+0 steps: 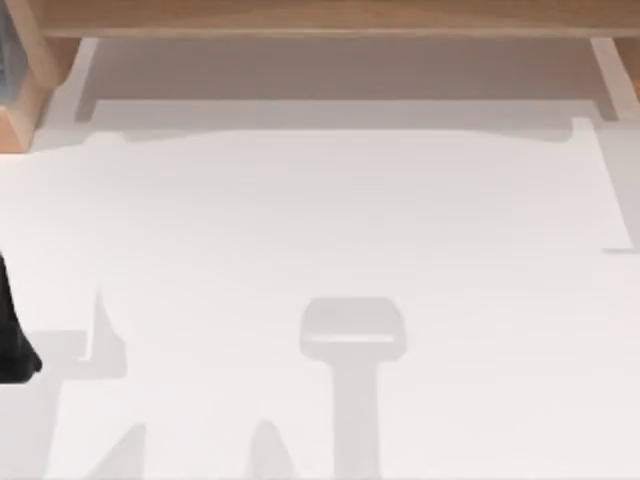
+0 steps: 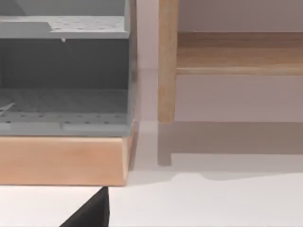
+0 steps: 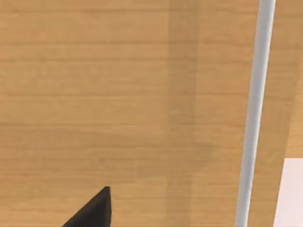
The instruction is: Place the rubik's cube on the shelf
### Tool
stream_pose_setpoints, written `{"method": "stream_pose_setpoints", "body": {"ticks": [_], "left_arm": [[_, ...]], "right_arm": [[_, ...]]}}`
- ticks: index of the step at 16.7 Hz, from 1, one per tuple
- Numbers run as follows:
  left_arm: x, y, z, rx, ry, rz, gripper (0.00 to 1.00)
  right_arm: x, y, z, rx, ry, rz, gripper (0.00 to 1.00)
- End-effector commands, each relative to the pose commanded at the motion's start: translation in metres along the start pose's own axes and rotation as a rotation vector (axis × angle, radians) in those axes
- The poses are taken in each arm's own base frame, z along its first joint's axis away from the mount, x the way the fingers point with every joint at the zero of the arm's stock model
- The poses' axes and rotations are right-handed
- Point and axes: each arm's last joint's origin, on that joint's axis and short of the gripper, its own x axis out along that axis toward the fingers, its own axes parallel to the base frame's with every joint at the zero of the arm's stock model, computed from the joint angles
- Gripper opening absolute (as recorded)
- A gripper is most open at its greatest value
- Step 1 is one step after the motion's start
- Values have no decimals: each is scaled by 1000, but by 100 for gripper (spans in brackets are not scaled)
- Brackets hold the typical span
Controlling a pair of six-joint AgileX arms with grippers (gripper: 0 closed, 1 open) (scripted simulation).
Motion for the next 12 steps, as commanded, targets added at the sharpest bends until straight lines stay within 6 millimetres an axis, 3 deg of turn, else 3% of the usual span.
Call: {"method": "stream_pose_setpoints", "body": {"ticks": [3,7,12], "left_arm": [[0,0,0,0,0,0,100],[0,0,0,0,0,0,100],[0,0,0,0,0,0,100]], "right_arm": [[4,-2,-28,22,105,9,100],[17,-11,-92,112,319,48,100],[57,-44,-168,311,535,128,100]]}}
